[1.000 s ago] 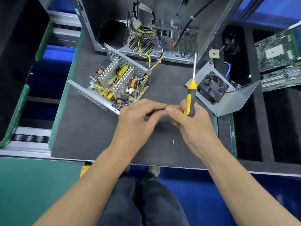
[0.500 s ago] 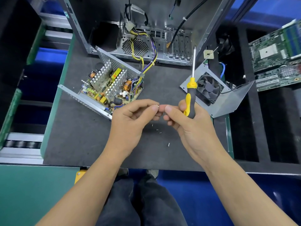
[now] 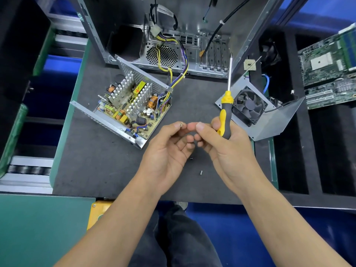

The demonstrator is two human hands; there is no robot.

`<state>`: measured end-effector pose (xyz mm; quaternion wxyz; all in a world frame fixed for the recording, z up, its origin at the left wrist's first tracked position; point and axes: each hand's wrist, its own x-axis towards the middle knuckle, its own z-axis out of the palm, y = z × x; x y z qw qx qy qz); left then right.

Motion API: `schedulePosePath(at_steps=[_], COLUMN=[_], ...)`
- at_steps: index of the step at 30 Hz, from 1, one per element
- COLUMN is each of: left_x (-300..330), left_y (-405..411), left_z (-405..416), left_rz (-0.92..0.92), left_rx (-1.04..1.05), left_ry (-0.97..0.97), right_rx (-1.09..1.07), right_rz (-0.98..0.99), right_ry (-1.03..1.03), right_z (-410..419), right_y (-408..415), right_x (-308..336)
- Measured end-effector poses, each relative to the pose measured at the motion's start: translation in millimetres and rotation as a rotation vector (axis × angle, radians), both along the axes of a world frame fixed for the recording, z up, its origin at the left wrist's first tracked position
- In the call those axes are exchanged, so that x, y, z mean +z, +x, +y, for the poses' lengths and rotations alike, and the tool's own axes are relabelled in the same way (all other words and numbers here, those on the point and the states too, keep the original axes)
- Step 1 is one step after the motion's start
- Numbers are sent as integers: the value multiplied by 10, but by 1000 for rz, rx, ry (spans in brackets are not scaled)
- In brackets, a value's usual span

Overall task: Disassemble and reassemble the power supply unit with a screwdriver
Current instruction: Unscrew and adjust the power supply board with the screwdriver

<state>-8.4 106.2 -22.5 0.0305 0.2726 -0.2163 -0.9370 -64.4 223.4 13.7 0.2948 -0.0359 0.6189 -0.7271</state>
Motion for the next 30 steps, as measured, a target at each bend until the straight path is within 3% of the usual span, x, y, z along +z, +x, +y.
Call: schedulePosePath(at_steps=[12,23,26,30], left_x=[-45,-76,-117,-232], left_y=[-67,-65,-51,40], left_z=[-42,-129,-131,-178], left_rz=[-130,-196,-210,-268], left_rx=[-147,-204,-199,-206], left_ry=[20,-185,-336,-849], right_rx=[38,-3,-16,-71], right_rz=[365,556,579,579], right_ry=[299,436,507,643], right_z=[-94,-95,-93,-52], right_y=[-17,4,-60,-305], right_x=[32,-143,-216,-339])
